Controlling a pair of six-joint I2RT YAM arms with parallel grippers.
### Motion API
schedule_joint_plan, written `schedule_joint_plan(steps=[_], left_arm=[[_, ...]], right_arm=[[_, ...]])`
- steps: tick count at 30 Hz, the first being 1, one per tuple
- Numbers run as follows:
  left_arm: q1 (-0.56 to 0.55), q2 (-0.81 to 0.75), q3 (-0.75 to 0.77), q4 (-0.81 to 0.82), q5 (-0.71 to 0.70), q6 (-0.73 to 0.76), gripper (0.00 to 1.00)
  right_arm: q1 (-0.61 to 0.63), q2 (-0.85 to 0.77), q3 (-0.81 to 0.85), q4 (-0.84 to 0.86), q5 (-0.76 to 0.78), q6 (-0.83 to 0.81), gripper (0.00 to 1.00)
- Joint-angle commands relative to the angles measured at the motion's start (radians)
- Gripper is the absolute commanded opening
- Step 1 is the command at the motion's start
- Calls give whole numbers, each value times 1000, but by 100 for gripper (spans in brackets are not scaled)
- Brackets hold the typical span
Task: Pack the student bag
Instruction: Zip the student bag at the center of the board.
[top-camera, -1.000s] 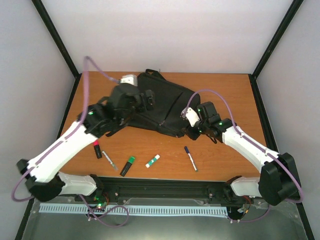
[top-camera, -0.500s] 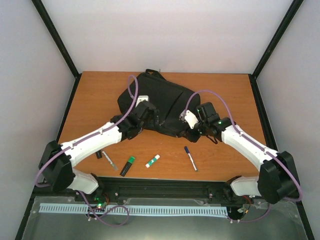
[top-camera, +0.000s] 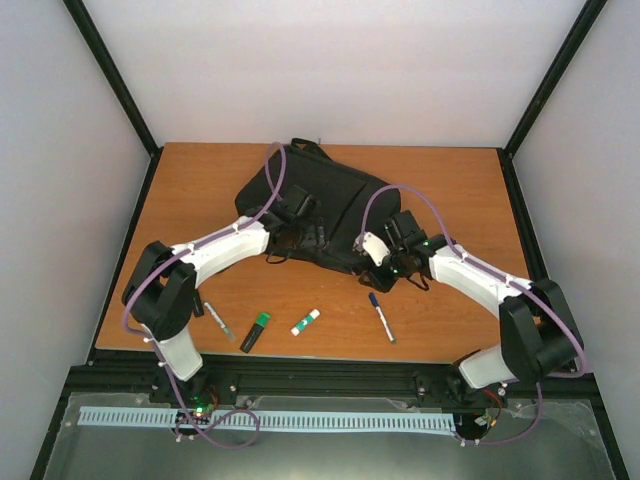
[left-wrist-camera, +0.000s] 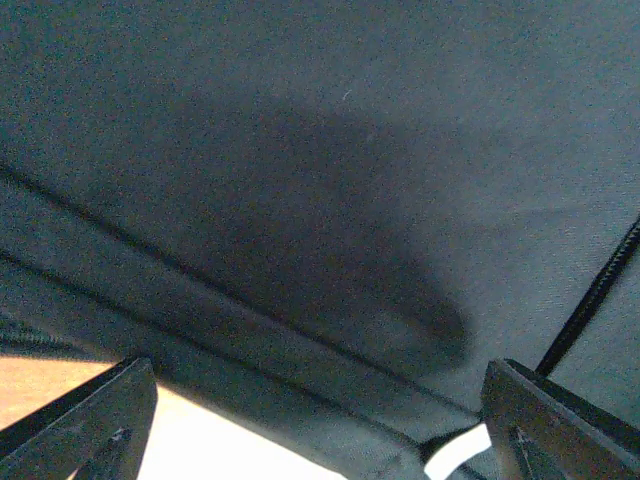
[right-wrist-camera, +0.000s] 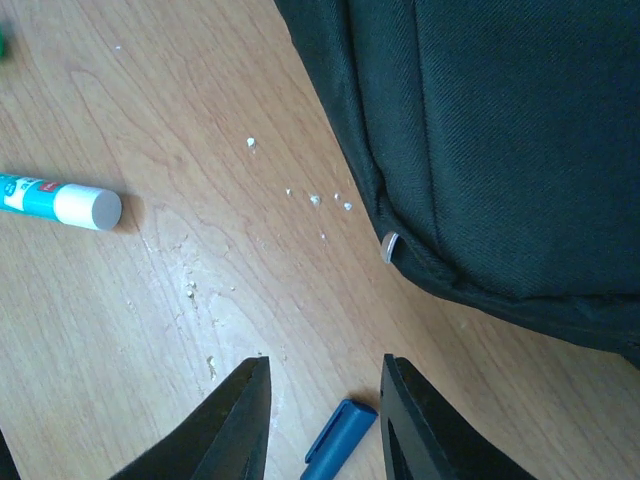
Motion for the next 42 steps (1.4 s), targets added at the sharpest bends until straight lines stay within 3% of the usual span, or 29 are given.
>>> schedule_joint_plan(steps=[1, 3, 6, 9, 12, 14, 21, 26, 29, 35, 42], left_arm=[[-3, -48, -65, 53, 83, -95, 83], [-3, -69, -104, 104, 131, -162, 75], [-3, -83, -146, 158, 214, -247, 71], [-6, -77, -159, 205, 272, -290, 74], [-8, -34, -132, 205, 299, -302, 85], [-9, -6, -119, 212, 323, -308, 84], [-14, 48, -116, 269, 367, -342, 62], [-18, 59, -108, 301, 396, -350, 19], [-22, 51, -87, 296, 407, -347, 3], [-26, -9, -72, 270, 391, -341, 1], [-31, -35, -71, 254, 391, -329, 1]], right_arm=[[18, 32, -5, 5, -11, -6, 29], [24, 44, -4, 10, 4, -3, 26], [36, 60, 2, 22, 22, 7, 24], [52, 92, 17, 29, 40, 20, 25], [63, 135, 32, 42, 68, 37, 32], [63, 148, 37, 55, 84, 50, 34], [63, 149, 40, 91, 131, 68, 36], [63, 136, 41, 137, 172, 75, 38], [62, 159, 66, 139, 190, 98, 38], [42, 105, 63, 144, 260, 133, 38], [-14, 80, 62, 141, 192, 155, 34]])
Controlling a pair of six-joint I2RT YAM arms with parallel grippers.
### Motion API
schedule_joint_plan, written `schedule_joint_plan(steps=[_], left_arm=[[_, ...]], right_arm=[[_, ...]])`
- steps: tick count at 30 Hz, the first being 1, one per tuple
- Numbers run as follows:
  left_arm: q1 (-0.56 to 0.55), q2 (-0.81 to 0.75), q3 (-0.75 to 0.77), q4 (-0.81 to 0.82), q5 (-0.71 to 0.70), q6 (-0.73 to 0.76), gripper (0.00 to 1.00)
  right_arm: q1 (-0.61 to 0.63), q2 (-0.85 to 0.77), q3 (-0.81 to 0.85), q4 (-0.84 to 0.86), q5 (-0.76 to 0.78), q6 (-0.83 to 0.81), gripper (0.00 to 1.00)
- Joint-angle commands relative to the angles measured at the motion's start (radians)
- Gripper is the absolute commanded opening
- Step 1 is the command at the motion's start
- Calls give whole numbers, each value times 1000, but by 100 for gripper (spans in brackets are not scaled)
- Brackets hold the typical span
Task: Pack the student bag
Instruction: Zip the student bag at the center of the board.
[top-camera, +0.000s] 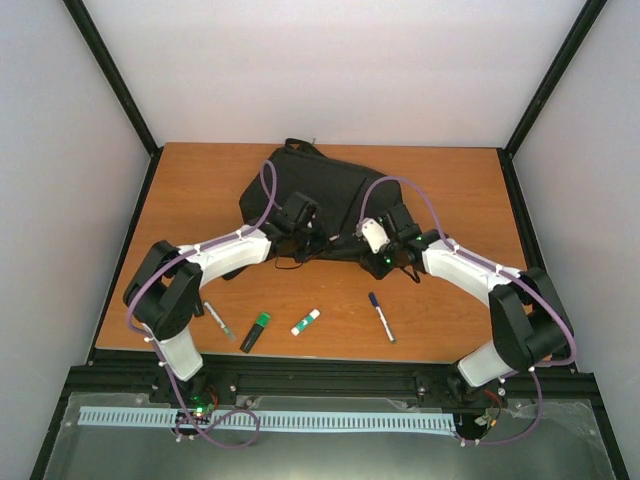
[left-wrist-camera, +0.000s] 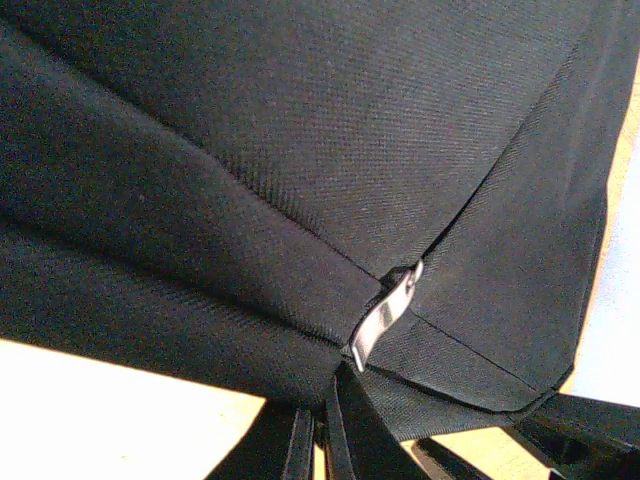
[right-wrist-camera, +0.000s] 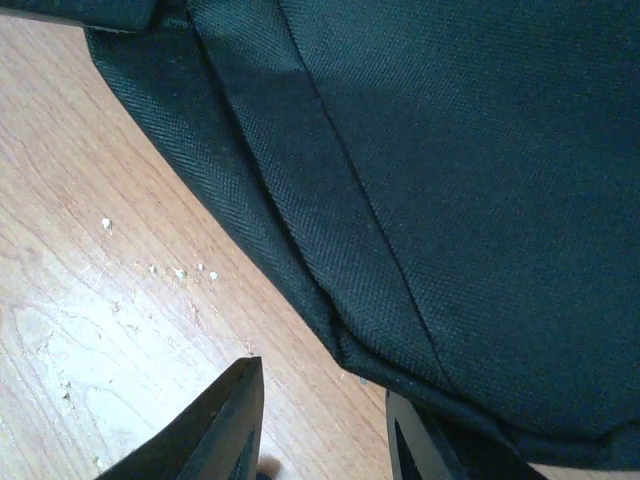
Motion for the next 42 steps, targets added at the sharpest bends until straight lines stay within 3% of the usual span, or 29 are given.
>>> schedule_joint_plan(steps=[1, 24, 29, 33, 42], left_arm=[[-19, -46, 53, -9, 13, 24, 1], [-46, -29, 64, -37, 5, 44, 1], [-51, -23, 62, -35, 10, 47, 1], [-52, -20, 65, -42, 4, 55, 1], [-49, -19, 63, -78, -36, 95, 1]], right_arm=[[-27, -4, 16, 36, -10, 36, 34], [-80, 97, 22, 155, -58, 62, 21], [-113, 95, 10, 185, -112, 53, 12], [-113, 101, 12, 176, -124, 46, 3], [-165, 41, 6, 34, -118, -66, 3]])
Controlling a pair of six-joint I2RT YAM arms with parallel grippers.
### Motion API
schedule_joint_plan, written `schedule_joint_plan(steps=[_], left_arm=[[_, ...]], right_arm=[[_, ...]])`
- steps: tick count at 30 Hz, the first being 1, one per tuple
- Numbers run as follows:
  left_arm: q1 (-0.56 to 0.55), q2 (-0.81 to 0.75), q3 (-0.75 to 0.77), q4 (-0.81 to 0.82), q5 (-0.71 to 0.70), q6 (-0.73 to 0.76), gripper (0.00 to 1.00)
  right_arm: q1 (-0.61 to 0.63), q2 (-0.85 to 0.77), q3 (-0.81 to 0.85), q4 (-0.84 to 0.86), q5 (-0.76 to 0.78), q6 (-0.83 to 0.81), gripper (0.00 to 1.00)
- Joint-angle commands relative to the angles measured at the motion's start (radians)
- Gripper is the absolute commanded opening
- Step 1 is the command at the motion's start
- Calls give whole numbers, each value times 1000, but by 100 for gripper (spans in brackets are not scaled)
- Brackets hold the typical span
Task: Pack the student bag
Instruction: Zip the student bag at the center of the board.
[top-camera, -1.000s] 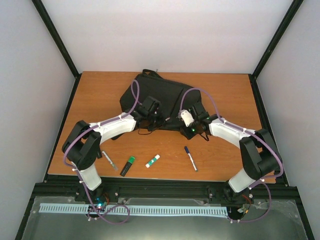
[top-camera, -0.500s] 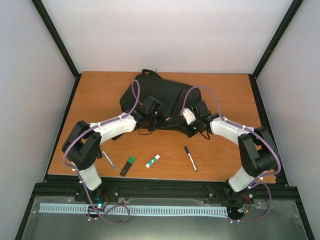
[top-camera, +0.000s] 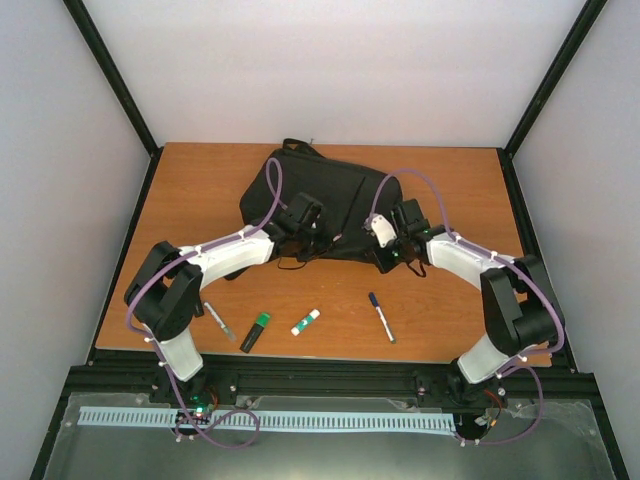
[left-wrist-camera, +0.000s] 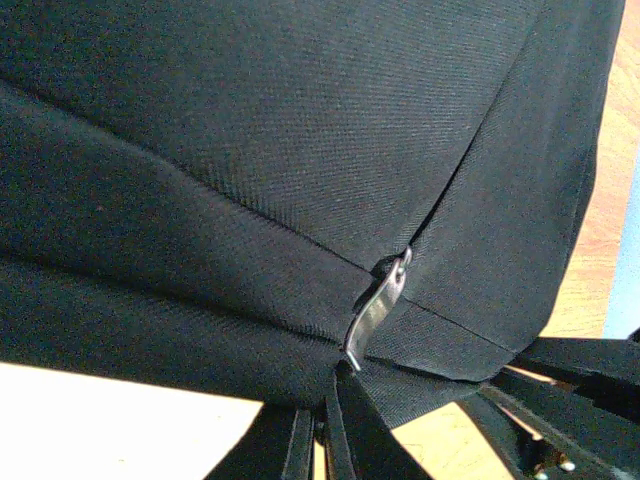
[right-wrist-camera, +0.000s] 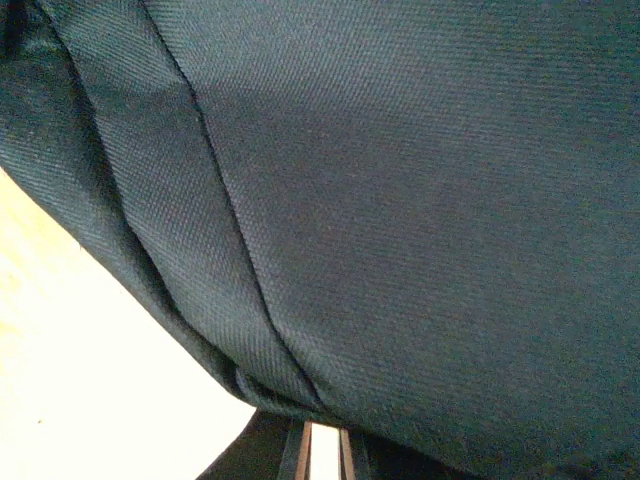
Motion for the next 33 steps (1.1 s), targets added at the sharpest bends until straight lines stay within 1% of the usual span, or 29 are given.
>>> schedule_joint_plan(steps=[1, 6, 10, 18, 21, 24, 27, 30, 31, 32, 33], left_arm=[[-19, -15, 36, -65, 0, 64, 1], [-9, -23, -14, -80, -35, 106, 1], [1, -47, -95, -78, -67, 137, 1], [11, -107, -205, -89, -122, 199, 1], [26, -134, -238, -107, -151, 224, 1], [68, -159, -260, -115, -180, 251, 1], [131, -169, -245, -118, -195, 288, 1], [183, -155, -190, -132, -216, 322, 1], [196, -149, -170, -137, -218, 330, 2], [209, -144, -149, -143, -209, 339, 9], [218, -143, -130, -145, -177, 357, 22]], right_arm=[[-61, -52, -4, -51, 30, -93, 3], [-110, -99, -49, -105, 61, -178, 3], [-138, -141, -92, -120, 92, -237, 3], [-188, -150, -134, -109, 148, -334, 3], [-190, -163, -141, -113, 137, -359, 3], [-187, -177, -131, -134, 80, -370, 3], [-159, -152, -98, -172, 12, -357, 3], [-61, -137, -81, -173, 3, -323, 3], [-18, -137, -78, -167, 0, -308, 3], [22, -135, -73, -162, -4, -288, 3], [60, -130, -63, -159, -13, -267, 3]])
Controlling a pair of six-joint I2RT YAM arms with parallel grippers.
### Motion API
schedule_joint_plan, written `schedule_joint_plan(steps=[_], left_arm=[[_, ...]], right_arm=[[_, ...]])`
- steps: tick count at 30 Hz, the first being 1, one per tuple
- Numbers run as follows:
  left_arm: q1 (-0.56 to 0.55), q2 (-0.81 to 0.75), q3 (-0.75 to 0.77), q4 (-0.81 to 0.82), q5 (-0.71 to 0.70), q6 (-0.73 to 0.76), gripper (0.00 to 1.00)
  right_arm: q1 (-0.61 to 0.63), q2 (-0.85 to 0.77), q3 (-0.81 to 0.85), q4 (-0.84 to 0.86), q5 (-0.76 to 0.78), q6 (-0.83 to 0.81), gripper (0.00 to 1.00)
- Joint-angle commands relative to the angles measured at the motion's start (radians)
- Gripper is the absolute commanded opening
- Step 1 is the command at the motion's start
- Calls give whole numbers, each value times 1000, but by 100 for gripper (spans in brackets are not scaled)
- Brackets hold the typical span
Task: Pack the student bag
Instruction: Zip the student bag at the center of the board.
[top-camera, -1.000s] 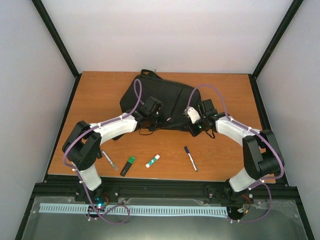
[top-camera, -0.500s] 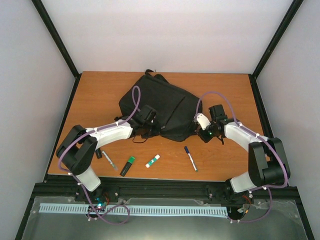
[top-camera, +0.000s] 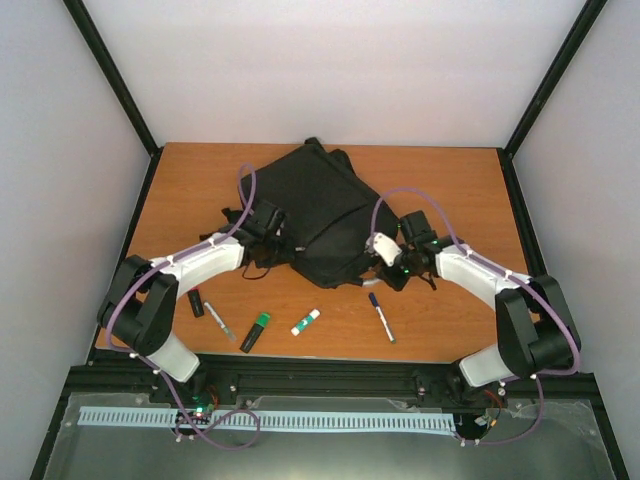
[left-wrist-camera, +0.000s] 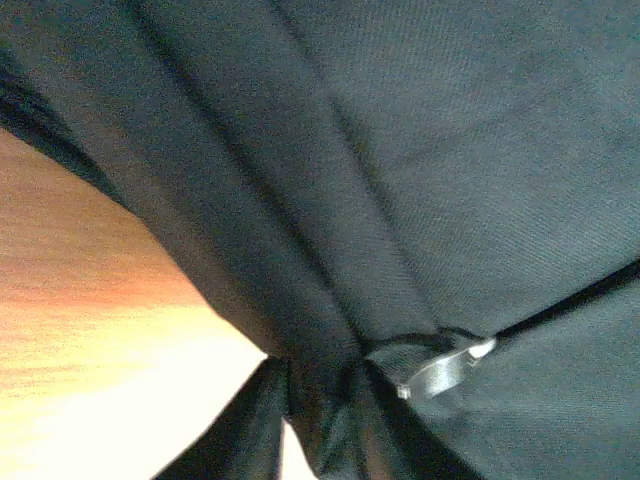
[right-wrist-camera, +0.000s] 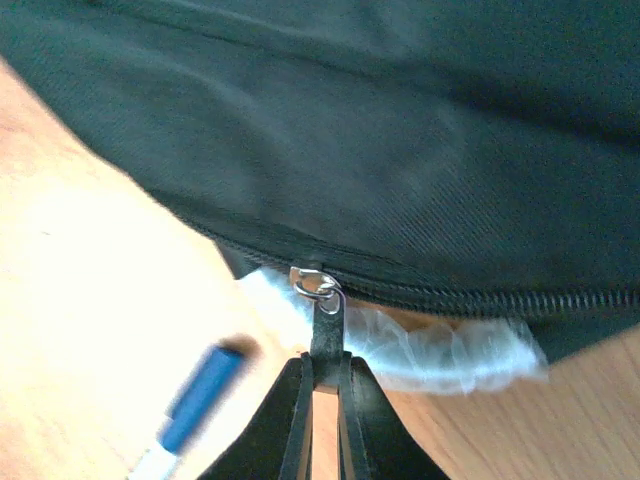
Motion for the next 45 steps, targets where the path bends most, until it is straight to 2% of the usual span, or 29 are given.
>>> schedule_joint_plan(steps=[1, 3, 5, 13, 19, 20, 23, 25, 27, 32, 36, 38, 42, 45], left_arm=[[71, 2, 100, -70, -65, 91, 40], [72, -37, 110, -82, -44, 69, 60], [70, -97, 91, -123, -1, 40, 67], [62, -328, -99, -156, 173, -148, 69], [9, -410, -165, -109, 178, -235, 73], [3, -412, -171, -100, 177, -249, 74], [-15, -391, -186, -33, 188, -299, 74], [-33, -366, -199, 10, 195, -332, 74], [-51, -337, -205, 54, 199, -358, 73], [-85, -255, -182, 110, 201, -377, 68], [-89, -213, -170, 136, 199, -383, 60], [-89, -193, -162, 145, 197, -383, 53], [-89, -158, -145, 166, 199, -383, 33], [-89, -142, -133, 175, 201, -384, 17]], right_arm=[[144, 22, 53, -15, -29, 82, 3], [201, 38, 85, -19, -43, 114, 3], [256, 46, 114, -18, -49, 135, 3], [320, 106, 187, 3, -75, 183, 3], [322, 92, 185, -16, 12, 211, 3], [321, 78, 176, -14, 36, 214, 7], [320, 40, 141, -7, 107, 225, 30], [314, 29, 121, -8, 126, 226, 35], [299, 28, 102, -9, 122, 232, 36], [233, 49, 84, -11, 70, 247, 32], [219, 70, 75, -7, 36, 247, 31], [218, 80, 73, -4, 24, 250, 30], [218, 111, 78, 1, 4, 256, 30], [218, 127, 82, 13, -7, 261, 35]])
